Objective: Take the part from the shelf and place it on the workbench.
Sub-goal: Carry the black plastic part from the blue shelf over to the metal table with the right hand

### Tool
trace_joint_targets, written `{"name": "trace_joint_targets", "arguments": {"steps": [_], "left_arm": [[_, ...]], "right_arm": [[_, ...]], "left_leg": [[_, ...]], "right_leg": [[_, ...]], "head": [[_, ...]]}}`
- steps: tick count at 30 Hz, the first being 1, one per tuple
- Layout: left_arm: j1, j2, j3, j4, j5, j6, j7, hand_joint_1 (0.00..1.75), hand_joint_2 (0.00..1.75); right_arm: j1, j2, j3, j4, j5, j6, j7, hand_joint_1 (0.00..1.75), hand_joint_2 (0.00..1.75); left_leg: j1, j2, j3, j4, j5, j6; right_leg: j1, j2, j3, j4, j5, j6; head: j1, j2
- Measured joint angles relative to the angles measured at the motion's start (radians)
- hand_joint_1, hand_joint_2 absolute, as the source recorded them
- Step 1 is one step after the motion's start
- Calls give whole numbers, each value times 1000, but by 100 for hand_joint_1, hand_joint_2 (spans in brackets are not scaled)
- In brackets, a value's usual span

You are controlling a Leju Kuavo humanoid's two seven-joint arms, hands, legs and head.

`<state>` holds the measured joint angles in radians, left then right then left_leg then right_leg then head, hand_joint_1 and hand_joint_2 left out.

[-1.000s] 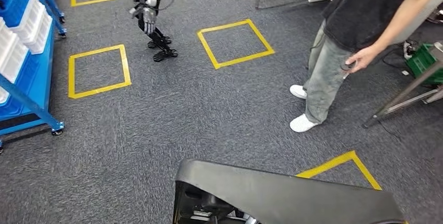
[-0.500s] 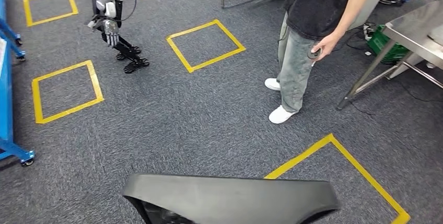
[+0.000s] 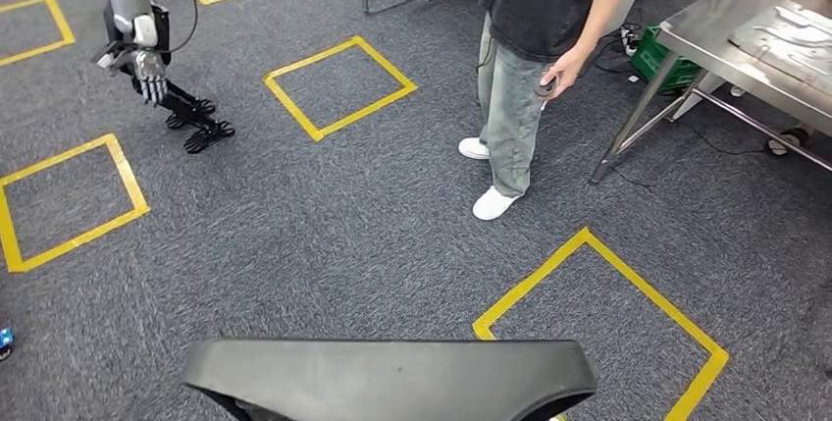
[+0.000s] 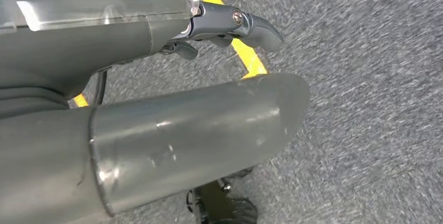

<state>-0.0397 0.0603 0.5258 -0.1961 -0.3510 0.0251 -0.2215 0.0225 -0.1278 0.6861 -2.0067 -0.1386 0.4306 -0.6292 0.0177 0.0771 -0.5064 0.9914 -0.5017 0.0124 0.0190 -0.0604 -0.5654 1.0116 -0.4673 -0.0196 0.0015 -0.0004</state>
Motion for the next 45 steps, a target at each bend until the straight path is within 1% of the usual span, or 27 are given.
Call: {"name": "trace_joint_targets", "arguments": {"steps": [2, 4, 6, 8, 9, 10, 12, 14, 16, 18, 20, 22, 23, 24, 25, 26, 28, 30, 31, 33, 35, 37, 39, 40, 41, 43, 45], "left_arm": [[-2, -5, 0, 0, -5, 15, -4, 0, 0], [-5, -10, 0, 0, -8, 17, -16, 0, 0], [-5, -14, 4, 0, -6, 12, -33, 0, 0], [0, -17, 9, 0, -3, 3, -44, 0, 0], [3, -18, 10, 0, -3, -4, -48, 0, 0], [4, -19, 11, 0, -4, -13, -51, 0, 0], [6, -21, 11, 0, -8, -30, -59, 0, 0], [6, -23, 11, 0, -8, -41, -66, 0, 0], [6, -24, 13, 0, -10, -45, -71, 0, 0], [4, -26, 14, 0, -14, -46, -74, 0, 0], [2, -29, 15, 0, -16, -45, -78, 0, 0], [4, -31, 16, 0, -20, -45, -81, 0, 0], [5, -31, 17, 0, -23, -45, -83, 0, 0], [6, -32, 17, 0, -25, -45, -83, 0, 0], [6, -32, 17, 0, -26, -45, -83, 0, 0], [5, -33, 17, 0, -27, -45, -84, 0, 0], [1, -36, 17, 0, -29, -45, -84, 0, 0], [-2, -39, 17, 0, -32, -45, -85, 0, 0], [-3, -40, 17, 0, -33, -45, -85, 0, 0], [-6, -43, 17, 0, -35, -45, -85, 0, 0], [-8, -46, 17, 0, -35, -45, -85, 0, 0], [-5, -47, 20, 0, -35, -44, -85, 0, 0], [0, -47, 25, 0, -35, -43, -85, 0, 0], [3, -48, 28, 0, -35, -43, -85, 0, 0], [4, -48, 30, 0, -35, -43, -85, 0, 0], [4, -49, 33, 0, -35, -43, -85, 0, 0], [3, -50, 35, 0, -35, -43, -85, 0, 0]], "right_arm": [[-4, 0, 4, -2, -8, -3, 0, 173, 175], [-4, 0, 5, -4, -16, -1, 0, 173, 175], [-5, -1, 7, -5, -24, 0, 2, 173, 175], [-2, -2, 7, -4, -31, 2, 4, 173, 175], [1, -3, 7, -4, -34, 2, 4, 173, 175], [5, -3, 6, -3, -38, 4, 5, 173, 175], [10, -4, 3, -3, -42, 10, 7, 173, 175], [11, -4, 2, -3, -45, 17, 13, 173, 175], [13, -4, 2, -3, -53, 20, 23, 173, 175], [15, -3, 2, -3, -64, 22, 32, 173, 175], [15, -3, 2, -3, -74, 25, 40, 173, 175], [14, -3, 4, -1, -83, 27, 49, 173, 175], [13, -3, 7, 0, -88, 29, 53, 173, 175], [13, -3, 9, 2, -90, 29, 55, 173, 175], [13, -2, 11, 4, -92, 29, 56, 173, 175], [11, -2, 12, 6, -93, 29, 57, 173, 175], [0, -2, 13, 11, -95, 33, 56, 173, 175], [-15, -2, 13, 18, -99, 39, 56, 173, 175], [-19, -1, 13, 21, -101, 40, 56, 173, 175], [-21, 2, 13, 25, -109, 37, 56, 173, 175], [-20, 9, 13, 26, -120, 28, 62, 173, 175], [-18, 19, 13, 27, -127, 13, 73, 173, 175], [-14, 25, 12, 29, -127, 2, 82, 173, 175], [-12, 26, 12, 29, -127, 0, 85, 173, 175], [-11, 28, 12, 30, -126, 0, 86, 173, 175], [-10, 30, 12, 30, -126, 0, 88, 173, 175], [-10, 32, 12, 30, -126, 0, 89, 173, 175]], "left_leg": [[-1, 18, 5, -5, -3, -9], [-1, 3, 3, 11, -17, -18], [1, -43, -38, 101, -68, -25], [2, -67, -106, 231, -124, -29], [2, -69, -129, 271, -129, -31], [2, -70, -138, 276, -115, -33], [4, -81, -103, 179, -38, -34], [7, -120, -52, 54, 15, -30], [6, -142, -31, 6, 20, -19], [5, -125, -28, -1, 24, -5], [9, -104, -27, -7, 29, 8], [8, -81, -27, -9, 29, 16], [7, -69, -27, -9, 28, 17], [7, -58, -27, -8, 27, 17], [7, -47, -25, -8, 25, 16], [7, -37, -23, -8, 23, 14], [7, -20, -14, -8, 17, 9], [4, -7, -7, -8, 11, -2], [4, -2, -5, -9, 9, -8], [5, 8, 0, -10, 5, -21], [7, -15, -7, 18, -18, -30], [9, -53, -55, 122, -75, -34], [8, -67, -122, 249, -122, -36], [8, -69, -142, 278, -120, -36], [7, -71, -143, 267, -98, -35], [7, -88, -98, 147, -20, -28], [6, -116, -50, 33, 23, -19]], "right_leg": [[4, 12, -1, -9, -1, -8], [-2, 32, 5, -23, 10, -15], [-10, 50, 11, -34, 18, -22], [-10, 70, 10, -32, 17, -27], [-11, 82, 10, -31, 16, -27], [-11, 94, 12, -28, 14, -27], [-15, 118, 16, -21, 8, -21], [-16, 138, 16, -13, 1, -11], [-17, 156, 11, -12, 0, 2], [-20, 169, 5, -11, 3, 14], [-21, 139, -14, 28, -22, 23], [-24, 90, -72, 145, -86, 33], [-27, 78, -107, 213, -115, 38], [-30, 72, -133, 262, -129, 42], [-32, 69, -142, 276, -123, 45], [-34, 64, -129, 250, -98, 46], [-32, 36, -57, 110, -30, 40], [-25, 9, -4, 5, 2, 28], [-20, 4, 2, -10, 2, 23], [-20, 22, 1, -13, 3, 11], [-24, 39, 8, -23, 9, -2], [-24, 54, 11, -27, 11, -12], [-20, 74, 10, -24, 9, -17], [-18, 86, 11, -22, 7, -18], [-17, 98, 13, -20, 4, -18], [-18, 121, 19, -16, -1, -15], [-17, 140, 19, -10, -7, -6]], "head": [[0, 0], [0, 0], [0, 0], [0, 0], [0, 0], [0, 0], [0, 0], [0, 0], [0, 0], [0, 0], [0, 0], [0, 0], [0, 0], [0, 0], [0, 0], [0, 0], [0, 0], [0, 0], [0, 0], [0, 0], [0, 0], [0, 0], [0, 0], [0, 0], [0, 0], [0, 0], [0, 0]]}}
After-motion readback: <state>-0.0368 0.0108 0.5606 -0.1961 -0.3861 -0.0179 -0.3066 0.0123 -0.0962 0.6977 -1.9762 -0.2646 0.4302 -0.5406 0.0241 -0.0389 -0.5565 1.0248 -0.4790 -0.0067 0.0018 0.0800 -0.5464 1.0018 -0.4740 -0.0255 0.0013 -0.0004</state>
